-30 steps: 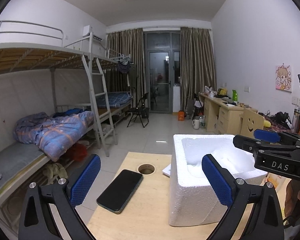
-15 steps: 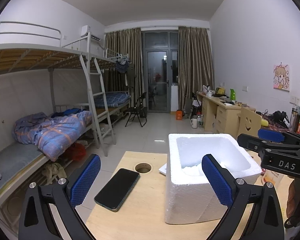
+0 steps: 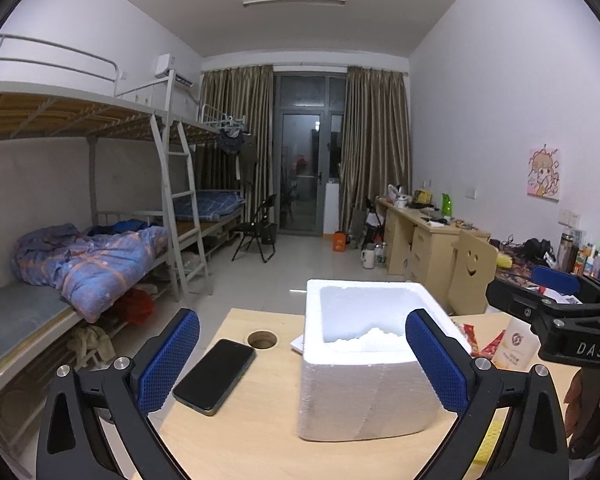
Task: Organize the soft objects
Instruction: 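Withdraw both tools from the foam box toward the yellow mesh net, then grasp the yellow mesh net with the left tool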
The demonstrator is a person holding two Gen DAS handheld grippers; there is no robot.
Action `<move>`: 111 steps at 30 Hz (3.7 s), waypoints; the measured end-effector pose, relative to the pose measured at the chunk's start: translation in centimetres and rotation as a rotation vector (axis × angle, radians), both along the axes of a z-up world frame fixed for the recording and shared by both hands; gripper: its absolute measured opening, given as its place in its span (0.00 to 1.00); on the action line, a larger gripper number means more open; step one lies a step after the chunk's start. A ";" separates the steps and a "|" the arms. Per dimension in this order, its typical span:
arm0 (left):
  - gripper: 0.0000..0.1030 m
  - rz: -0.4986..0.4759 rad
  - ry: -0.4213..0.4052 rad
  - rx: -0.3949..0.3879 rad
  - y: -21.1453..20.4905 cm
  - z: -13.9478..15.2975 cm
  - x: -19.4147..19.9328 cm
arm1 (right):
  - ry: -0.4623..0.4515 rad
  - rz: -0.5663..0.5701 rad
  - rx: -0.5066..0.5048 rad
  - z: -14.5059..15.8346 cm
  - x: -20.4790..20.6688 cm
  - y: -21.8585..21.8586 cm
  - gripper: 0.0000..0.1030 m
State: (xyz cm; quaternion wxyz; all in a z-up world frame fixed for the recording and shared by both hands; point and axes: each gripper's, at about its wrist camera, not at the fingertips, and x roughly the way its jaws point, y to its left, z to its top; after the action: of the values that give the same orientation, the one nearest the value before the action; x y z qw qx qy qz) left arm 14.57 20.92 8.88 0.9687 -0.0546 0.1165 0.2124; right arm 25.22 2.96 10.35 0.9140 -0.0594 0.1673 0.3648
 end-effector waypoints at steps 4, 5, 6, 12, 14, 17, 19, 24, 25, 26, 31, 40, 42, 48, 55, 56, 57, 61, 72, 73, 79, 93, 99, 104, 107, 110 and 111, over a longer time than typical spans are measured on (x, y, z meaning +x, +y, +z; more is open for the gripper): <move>1.00 -0.011 -0.006 0.026 -1.4 0.6 -0.8 | -0.007 -0.007 0.006 0.4 -1.0 -1.0 1.00; 1.00 -0.013 -0.004 0.036 -1.8 0.8 -0.9 | -0.010 -0.007 0.006 0.4 -1.3 -1.3 1.00; 1.00 -0.018 -0.002 0.049 -2.3 0.9 -1.2 | -0.015 -0.007 0.006 0.5 -1.6 -1.5 1.00; 1.00 -0.033 -0.026 0.054 -4.5 1.9 -3.1 | -0.058 -0.026 0.012 1.1 -4.0 -3.7 1.00; 1.00 -0.038 -0.040 0.055 -5.2 2.3 -4.0 | -0.072 -0.034 0.016 1.2 -4.7 -4.5 1.00; 1.00 -0.045 -0.049 0.062 -6.3 2.6 -5.1 | -0.078 -0.045 0.025 1.0 -5.6 -5.6 1.00; 1.00 -0.054 -0.053 0.069 -7.2 2.8 -5.9 | -0.081 -0.047 0.029 0.9 -6.2 -6.1 1.00; 1.00 -0.068 -0.068 0.083 -8.6 3.2 -7.3 | -0.099 -0.055 0.041 1.0 -7.7 -7.6 1.00; 1.00 -0.073 -0.072 0.086 -8.9 3.1 -7.5 | -0.103 -0.056 0.045 1.0 -8.0 -8.0 1.00; 1.00 -0.078 -0.075 0.086 -9.1 3.1 -7.6 | -0.103 -0.058 0.049 0.9 -8.2 -8.3 1.00; 1.00 -0.117 -0.097 0.090 -10.3 2.5 -8.5 | -0.117 -0.080 0.056 0.5 -9.0 -9.7 1.00; 1.00 -0.177 -0.125 0.077 -11.8 0.1 -8.0 | -0.122 -0.129 0.064 -2.0 -9.6 -12.6 1.00; 1.00 -0.190 -0.120 0.069 -12.1 -0.5 -7.6 | -0.113 -0.136 0.071 -2.5 -9.5 -13.2 1.00; 1.00 -0.212 -0.128 0.048 -13.0 -2.7 -7.0 | -0.102 -0.172 0.077 -4.2 -9.6 -14.8 1.00; 1.00 -0.244 -0.104 0.011 -13.9 -4.6 -5.9 | -0.086 -0.204 0.062 -6.4 -10.2 -15.9 1.00; 1.00 -0.245 -0.101 0.009 -14.1 -4.9 -5.9 | -0.082 -0.209 0.057 -6.8 -10.2 -16.0 1.00; 1.00 -0.248 -0.100 0.009 -14.3 -5.3 -5.9 | -0.078 -0.214 0.053 -7.1 -10.1 -16.1 1.00; 1.00 -0.253 -0.094 0.016 -14.7 -6.3 -5.8 | -0.049 -0.227 0.048 -8.2 -9.9 -16.8 1.00; 1.00 -0.287 -0.058 -0.011 -15.5 -8.9 -5.1 | 0.006 -0.215 0.034 -10.5 -9.5 -17.6 1.00; 1.00 -0.288 -0.053 -0.012 -15.6 -9.0 -4.9 | 0.009 -0.215 0.032 -10.6 -9.3 -17.6 1.00; 1.00 -0.291 -0.037 -0.012 -15.9 -9.0 -4.0 | 0.029 -0.210 0.024 -10.7 -8.4 -17.4 1.00; 1.00 -0.412 0.095 -0.029 -17.1 -9.7 1.2 | 0.075 -0.237 0.015 -11.5 -6.5 -18.6 1.00; 1.00 -0.434 0.174 -0.055 -17.6 -10.8 4.2 | 0.117 -0.243 -0.006 -12.1 -5.0 -18.9 1.00; 1.00 -0.437 0.231 -0.071 -17.7 -11.7 6.4 | 0.129 -0.238 -0.019 -12.4 -4.2 -19.2 1.00; 1.00 -0.436 0.263 -0.094 -17.8 -12.3 7.7 | 0.140 -0.231 -0.022 -12.7 -3.8 -19.3 1.00; 1.00 -0.437 0.297 -0.110 -18.0 -13.2 8.8 | 0.157 -0.223 -0.028 -13.1 -3.4 -19.5 1.00; 1.00 -0.441 0.315 -0.119 -18.1 -13.5 9.2 | 0.159 -0.221 -0.030 -13.3 -3.3 -19.6 1.00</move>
State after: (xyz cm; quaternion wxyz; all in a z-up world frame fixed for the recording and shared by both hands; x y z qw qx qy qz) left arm 23.79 2.78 -4.67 0.9565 -0.0507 0.2872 -0.0047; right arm 21.93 -16.66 -2.91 0.9315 -0.0251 0.2502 0.2630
